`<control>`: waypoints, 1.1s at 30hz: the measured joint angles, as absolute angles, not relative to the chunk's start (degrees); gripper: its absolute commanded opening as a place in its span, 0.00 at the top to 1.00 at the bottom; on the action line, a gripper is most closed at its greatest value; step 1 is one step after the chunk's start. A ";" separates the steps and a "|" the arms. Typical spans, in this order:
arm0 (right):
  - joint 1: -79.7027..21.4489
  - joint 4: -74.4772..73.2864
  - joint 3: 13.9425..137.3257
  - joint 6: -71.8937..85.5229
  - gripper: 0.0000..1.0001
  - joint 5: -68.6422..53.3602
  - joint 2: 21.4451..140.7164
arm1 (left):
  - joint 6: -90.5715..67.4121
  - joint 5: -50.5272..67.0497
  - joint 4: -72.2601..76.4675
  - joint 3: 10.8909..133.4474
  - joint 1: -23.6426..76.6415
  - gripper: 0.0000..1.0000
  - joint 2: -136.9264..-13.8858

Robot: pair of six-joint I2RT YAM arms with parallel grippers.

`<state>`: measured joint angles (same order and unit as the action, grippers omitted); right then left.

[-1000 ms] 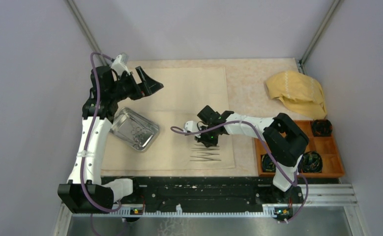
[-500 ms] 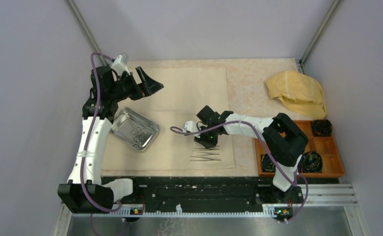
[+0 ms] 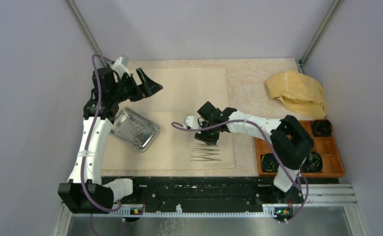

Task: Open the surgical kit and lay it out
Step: Place the medical item in the surgical kit, then pick up the medical item from the container.

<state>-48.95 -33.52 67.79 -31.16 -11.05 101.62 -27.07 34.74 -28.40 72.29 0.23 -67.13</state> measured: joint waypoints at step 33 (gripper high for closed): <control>-40.95 -27.44 58.30 -11.33 0.27 -13.10 77.49 | -20.78 -2.72 -44.29 72.25 -7.44 0.55 -103.42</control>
<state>-40.95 -27.44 58.30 -11.33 -13.10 77.49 -20.78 -2.72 -44.29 72.25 -7.44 -103.42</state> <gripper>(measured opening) 0.728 0.458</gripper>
